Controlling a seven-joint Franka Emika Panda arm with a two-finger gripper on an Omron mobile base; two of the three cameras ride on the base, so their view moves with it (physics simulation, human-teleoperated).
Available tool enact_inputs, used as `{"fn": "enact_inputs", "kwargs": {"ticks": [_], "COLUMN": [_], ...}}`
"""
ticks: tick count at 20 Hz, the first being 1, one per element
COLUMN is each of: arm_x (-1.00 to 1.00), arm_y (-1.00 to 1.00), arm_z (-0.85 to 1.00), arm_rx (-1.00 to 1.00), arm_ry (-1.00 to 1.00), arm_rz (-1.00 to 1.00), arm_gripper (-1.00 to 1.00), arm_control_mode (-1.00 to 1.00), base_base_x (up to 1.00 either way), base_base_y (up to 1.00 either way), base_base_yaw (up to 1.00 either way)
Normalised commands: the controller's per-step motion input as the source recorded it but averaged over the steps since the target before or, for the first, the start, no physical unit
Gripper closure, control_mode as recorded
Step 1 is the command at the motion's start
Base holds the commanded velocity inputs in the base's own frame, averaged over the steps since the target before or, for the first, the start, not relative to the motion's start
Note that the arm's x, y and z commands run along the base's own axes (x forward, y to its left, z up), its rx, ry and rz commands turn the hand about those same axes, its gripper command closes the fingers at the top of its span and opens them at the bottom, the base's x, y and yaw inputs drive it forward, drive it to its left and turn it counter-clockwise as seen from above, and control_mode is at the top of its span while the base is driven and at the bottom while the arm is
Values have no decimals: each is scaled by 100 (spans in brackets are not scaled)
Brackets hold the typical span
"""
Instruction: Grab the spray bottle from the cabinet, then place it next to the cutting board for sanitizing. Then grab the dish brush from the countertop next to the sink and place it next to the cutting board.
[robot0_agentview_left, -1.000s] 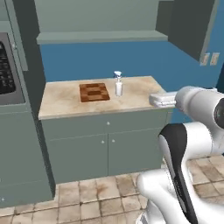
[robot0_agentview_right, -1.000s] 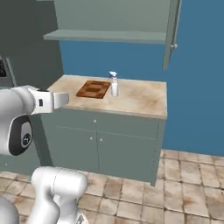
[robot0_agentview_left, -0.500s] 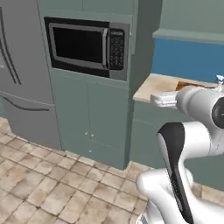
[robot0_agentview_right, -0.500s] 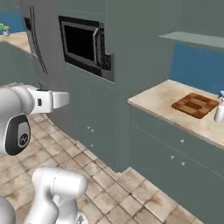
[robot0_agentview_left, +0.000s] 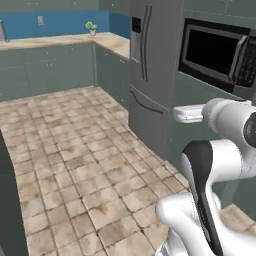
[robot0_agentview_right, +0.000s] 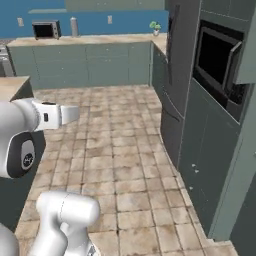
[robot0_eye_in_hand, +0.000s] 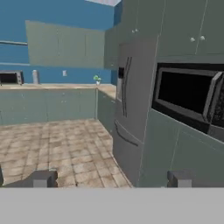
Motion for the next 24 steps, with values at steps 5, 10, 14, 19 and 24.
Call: {"fn": "enact_inputs", "kwargs": {"ticks": [5,10,14,19,24], "arm_x": [0,0,0,0,0], "arm_y": [0,0,0,0,0], "arm_z": [0,0,0,0,0], "arm_rx": [0,0,0,0,0], "arm_ry": [0,0,0,0,0], "arm_rz": [0,0,0,0,0], "arm_gripper": [-100,-100,-100,-100,-100], "arm_control_mode": [100,100,100,100,100], "base_base_x": [63,44,37,67,62], "base_base_y": [-19,-36,-40,-47,-68], "base_base_yaw": [88,86,85,78,70]}}
